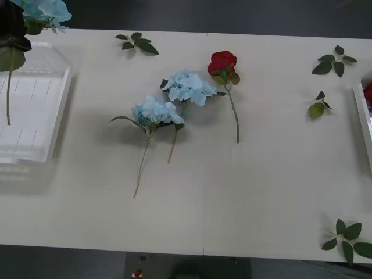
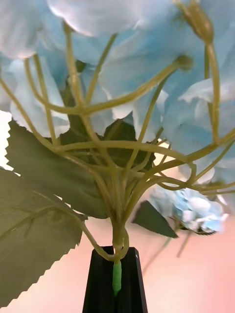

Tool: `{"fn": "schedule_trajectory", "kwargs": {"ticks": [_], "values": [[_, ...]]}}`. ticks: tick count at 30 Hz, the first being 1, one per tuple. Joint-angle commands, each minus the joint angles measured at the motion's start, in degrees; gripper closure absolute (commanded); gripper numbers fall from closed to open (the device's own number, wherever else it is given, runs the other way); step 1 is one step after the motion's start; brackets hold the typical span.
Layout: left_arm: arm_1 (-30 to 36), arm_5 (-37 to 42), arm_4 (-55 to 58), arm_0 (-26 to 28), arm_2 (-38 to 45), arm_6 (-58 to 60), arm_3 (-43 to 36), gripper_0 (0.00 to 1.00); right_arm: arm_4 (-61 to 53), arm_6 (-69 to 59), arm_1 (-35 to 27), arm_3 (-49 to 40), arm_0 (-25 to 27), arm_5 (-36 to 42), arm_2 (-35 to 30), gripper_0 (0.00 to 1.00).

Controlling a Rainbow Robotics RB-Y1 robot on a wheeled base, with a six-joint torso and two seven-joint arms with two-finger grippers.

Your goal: Put the red flowers into the right box and the blue flowers into the left box

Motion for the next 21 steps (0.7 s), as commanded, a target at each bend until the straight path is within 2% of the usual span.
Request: {"fn": "schedule_trajectory", "kwargs": {"ticks": [1,5,10,16,21], "values": [[5.3,-6.4,1.1,2.0,-3.0,-6.0,-0.7,1.00,-8.4,8.9,-3.4,-6.5,10.2,-12.1,1.8,1.00],[11.6,-17.7,2.1,5.5,-9.8,-4.8,-0.2,1.00,-14.8,9.4,-4.6,-15.0,18.2,-26.0,3.8,1.00],[15.6,-27.2,5.5,10.0,-12.6,3.3,3.9,1.00,-16.7,8.4,-3.7,-25.3,24.9,-40.4,5.0,1.00],[18.0,-34.5,0.1,14.3,-12.6,8.4,9.8,1.00,-17.7,7.2,-0.4,-30.6,24.2,-45.8,8.3,1.00],[18.0,-39.6,-4.4,13.9,-12.6,9.4,17.1,1.00,-18.4,6.1,3.9,-32.8,18.4,-47.2,12.9,1.00]]}}
